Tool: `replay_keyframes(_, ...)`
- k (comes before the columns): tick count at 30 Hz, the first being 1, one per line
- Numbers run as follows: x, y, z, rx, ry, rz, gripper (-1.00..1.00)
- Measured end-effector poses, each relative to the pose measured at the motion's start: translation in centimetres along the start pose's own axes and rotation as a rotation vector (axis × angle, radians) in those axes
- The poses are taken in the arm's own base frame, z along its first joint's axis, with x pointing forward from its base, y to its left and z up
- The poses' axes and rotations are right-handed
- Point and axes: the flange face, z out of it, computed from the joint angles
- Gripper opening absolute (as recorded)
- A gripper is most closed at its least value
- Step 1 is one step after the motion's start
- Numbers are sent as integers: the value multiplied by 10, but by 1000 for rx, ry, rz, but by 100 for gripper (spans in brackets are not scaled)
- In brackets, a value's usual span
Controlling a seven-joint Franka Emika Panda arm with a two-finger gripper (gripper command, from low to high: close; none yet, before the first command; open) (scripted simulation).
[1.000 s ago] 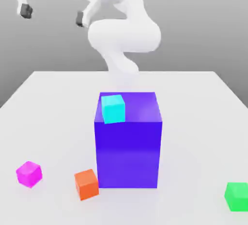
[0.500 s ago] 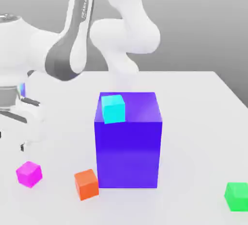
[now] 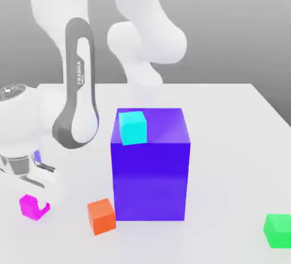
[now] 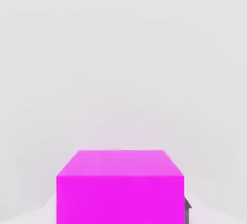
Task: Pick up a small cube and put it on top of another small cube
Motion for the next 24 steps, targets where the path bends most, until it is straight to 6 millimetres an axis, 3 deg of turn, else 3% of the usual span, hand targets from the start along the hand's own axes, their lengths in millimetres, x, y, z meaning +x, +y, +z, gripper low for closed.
replay_keyframes(5, -3, -7, -50, 4, 1, -36, -100)
replay_keyframes(10, -42, -104, -71, 23, 31, -461, -100)
replay_keyframes(13, -92, -168, -81, 27, 39, -651, -100)
replay_keyframes(15, -123, -192, -83, 26, 32, -671, -100)
replay_keyframes(24, -260, -250, -86, 13, 5, -631, -100)
